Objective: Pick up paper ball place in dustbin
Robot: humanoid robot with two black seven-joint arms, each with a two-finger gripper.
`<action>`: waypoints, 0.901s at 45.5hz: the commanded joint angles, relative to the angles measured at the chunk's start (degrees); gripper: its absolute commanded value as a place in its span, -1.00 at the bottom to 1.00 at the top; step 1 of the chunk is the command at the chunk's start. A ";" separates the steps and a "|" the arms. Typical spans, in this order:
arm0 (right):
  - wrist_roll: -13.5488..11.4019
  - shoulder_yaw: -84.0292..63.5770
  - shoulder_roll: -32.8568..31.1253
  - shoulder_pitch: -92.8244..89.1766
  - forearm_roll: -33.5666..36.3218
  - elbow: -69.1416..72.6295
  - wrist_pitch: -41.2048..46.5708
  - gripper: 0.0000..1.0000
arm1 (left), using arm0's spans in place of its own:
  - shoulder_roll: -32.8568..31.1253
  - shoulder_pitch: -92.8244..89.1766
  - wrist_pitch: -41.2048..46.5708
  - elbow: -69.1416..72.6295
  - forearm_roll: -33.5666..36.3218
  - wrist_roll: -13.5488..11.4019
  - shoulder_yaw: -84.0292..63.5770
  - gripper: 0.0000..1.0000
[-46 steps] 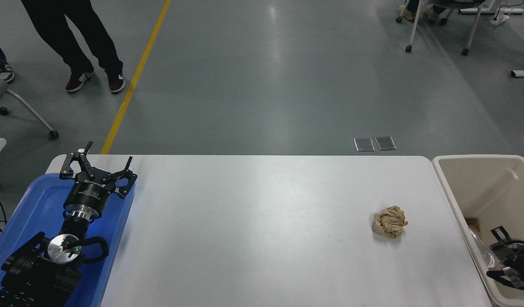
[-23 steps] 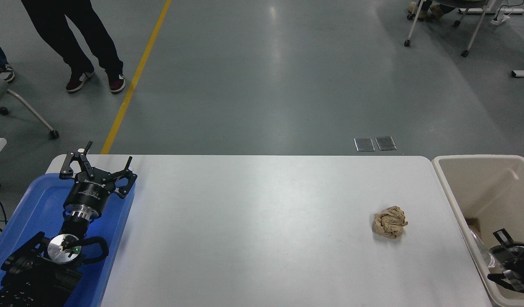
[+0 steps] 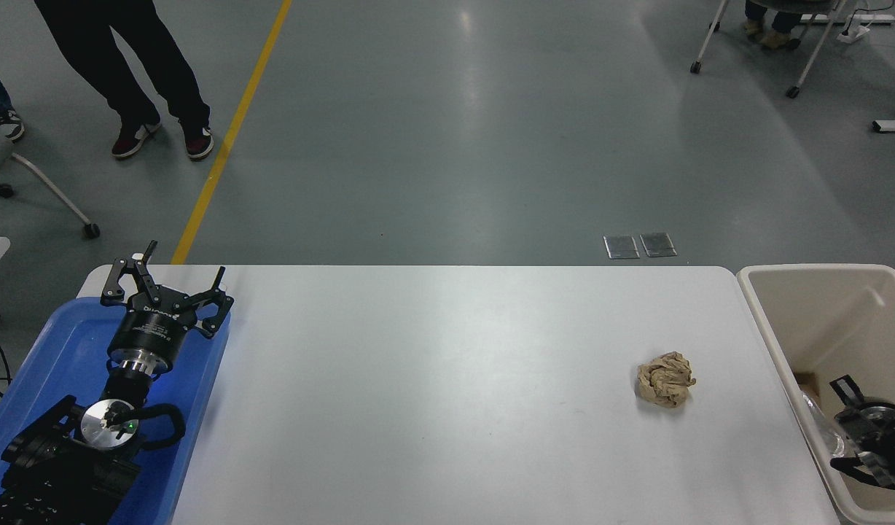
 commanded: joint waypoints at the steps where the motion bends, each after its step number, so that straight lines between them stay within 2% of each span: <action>1: 0.79 -8.03 -10.96 13.33 -1.40 22.80 0.29 -0.93 | -0.01 0.07 0.00 0.00 -0.03 0.01 0.02 0.99; 4: 0.79 -12.59 -13.25 19.92 -1.40 32.56 0.20 -0.65 | 0.08 0.07 0.00 0.00 -0.03 0.01 0.02 0.99; 9: 0.79 -24.37 -12.47 31.18 -1.23 40.84 0.37 -0.26 | 0.08 0.07 0.00 0.00 0.06 0.01 0.11 0.99; 11: 0.79 -27.98 -11.68 34.87 -1.23 43.39 0.63 -0.03 | 0.08 0.07 0.00 0.00 0.06 0.01 0.19 0.99; 13: 0.79 -30.62 -11.15 38.30 -1.23 46.11 0.81 0.35 | 0.08 0.07 0.00 0.00 0.06 0.01 0.28 0.99; 15: 0.79 -32.38 -10.62 41.81 -1.14 49.01 0.81 0.99 | 0.08 -0.02 0.00 0.00 0.06 0.01 0.37 0.99; 26: 0.79 -41.08 -6.67 62.64 -1.14 66.33 8.19 1.00 | 0.17 -0.02 0.00 0.00 0.06 0.09 0.46 0.99; 33: 0.79 -41.53 -3.42 74.07 -1.23 76.96 11.44 1.00 | 0.17 -0.02 0.00 0.00 0.06 0.01 0.54 0.99; 41: 0.18 -41.35 2.04 87.35 -0.08 85.58 20.66 1.00 | 0.17 0.07 0.00 0.00 0.06 0.09 0.46 0.99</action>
